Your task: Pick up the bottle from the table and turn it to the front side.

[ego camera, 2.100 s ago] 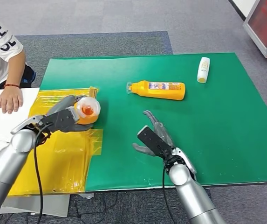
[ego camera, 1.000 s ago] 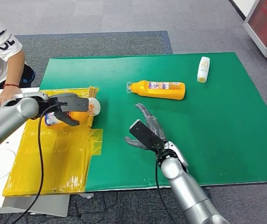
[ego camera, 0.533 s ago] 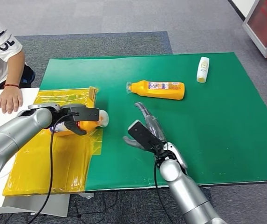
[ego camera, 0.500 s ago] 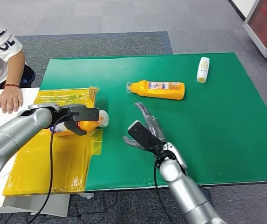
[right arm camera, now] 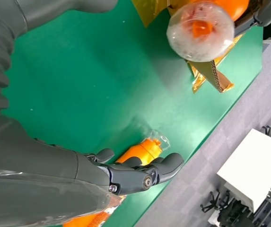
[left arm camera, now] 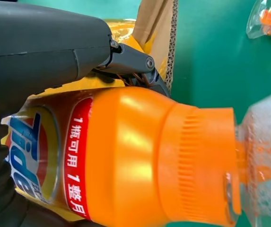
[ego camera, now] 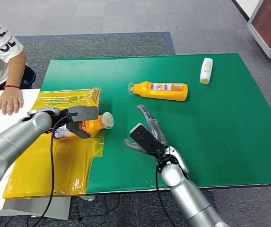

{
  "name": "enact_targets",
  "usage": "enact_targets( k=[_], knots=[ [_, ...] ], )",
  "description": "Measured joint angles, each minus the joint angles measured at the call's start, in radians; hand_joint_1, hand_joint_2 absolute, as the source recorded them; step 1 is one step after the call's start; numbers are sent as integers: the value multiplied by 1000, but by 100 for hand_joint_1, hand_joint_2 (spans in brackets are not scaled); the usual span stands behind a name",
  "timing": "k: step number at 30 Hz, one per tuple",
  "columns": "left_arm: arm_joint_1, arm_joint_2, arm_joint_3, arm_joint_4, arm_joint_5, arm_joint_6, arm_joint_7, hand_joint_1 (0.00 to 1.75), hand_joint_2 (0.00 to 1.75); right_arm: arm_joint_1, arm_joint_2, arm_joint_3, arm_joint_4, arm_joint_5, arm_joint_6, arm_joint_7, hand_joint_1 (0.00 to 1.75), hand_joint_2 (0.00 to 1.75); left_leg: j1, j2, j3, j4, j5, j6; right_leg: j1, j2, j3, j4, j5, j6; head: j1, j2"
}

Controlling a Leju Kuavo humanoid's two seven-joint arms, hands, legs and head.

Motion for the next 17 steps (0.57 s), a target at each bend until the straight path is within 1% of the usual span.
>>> enact_targets(
  k=[7,17],
  knots=[
    [49,12,56,-27,-6,25,-32,0,175,0,-13,22,0,-12,-10,9,0,175,0,0,0,0,0,0,0,0,0,0,0,0,0,0],
    [165,71,158,-162,-15,52,-80,0,175,0,-33,34,0,-21,-27,22,0,175,0,0,0,0,0,0,0,0,0,0,0,0,0,0]
  ],
)
